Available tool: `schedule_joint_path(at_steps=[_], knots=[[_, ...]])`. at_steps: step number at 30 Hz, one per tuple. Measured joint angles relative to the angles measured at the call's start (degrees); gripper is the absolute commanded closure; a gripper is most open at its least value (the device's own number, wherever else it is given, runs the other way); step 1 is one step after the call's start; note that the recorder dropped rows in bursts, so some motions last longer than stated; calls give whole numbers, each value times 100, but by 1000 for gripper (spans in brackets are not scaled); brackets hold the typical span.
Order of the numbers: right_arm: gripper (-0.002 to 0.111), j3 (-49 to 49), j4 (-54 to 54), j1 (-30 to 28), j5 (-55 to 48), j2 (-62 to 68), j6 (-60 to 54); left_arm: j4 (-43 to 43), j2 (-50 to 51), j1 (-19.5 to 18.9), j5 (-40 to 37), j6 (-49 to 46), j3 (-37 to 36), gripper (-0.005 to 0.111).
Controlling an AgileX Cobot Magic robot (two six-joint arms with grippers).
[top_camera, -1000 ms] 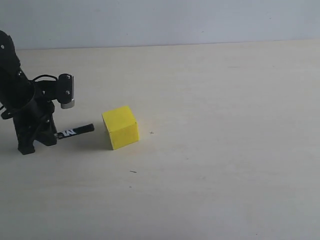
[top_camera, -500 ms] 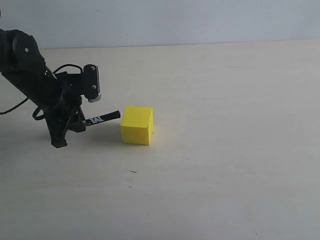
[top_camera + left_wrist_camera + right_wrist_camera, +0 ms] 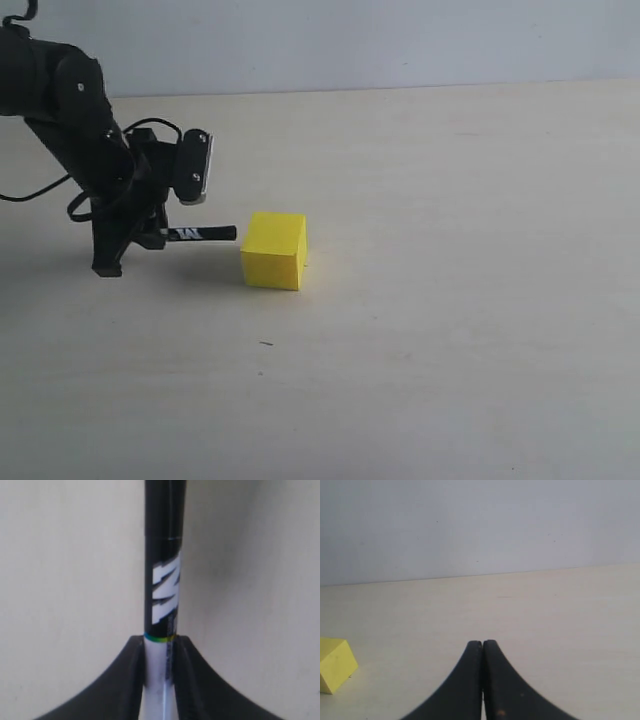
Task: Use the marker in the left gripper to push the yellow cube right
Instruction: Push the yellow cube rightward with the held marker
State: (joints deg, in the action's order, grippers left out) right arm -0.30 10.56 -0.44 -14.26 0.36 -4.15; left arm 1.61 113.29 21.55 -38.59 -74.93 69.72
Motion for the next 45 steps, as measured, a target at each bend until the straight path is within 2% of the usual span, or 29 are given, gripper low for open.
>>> schedule_joint_path(at_steps=[6, 9, 23, 27, 37, 45], knots=[[108, 0, 0, 0, 0, 0, 0, 16, 61, 443, -107, 0, 132, 107], [108, 0, 0, 0, 0, 0, 0, 16, 61, 546, -232, 10, 253, 107], [108, 0, 0, 0, 0, 0, 0, -276, 61, 196, -1118, 391, 309, 107], [108, 0, 0, 0, 0, 0, 0, -241, 61, 331, -1063, 397, 309, 107], [108, 0, 0, 0, 0, 0, 0, 4, 63, 1102, -891, 422, 555, 107], [108, 0, 0, 0, 0, 0, 0, -211, 63, 963, -1317, 830, 595, 107]])
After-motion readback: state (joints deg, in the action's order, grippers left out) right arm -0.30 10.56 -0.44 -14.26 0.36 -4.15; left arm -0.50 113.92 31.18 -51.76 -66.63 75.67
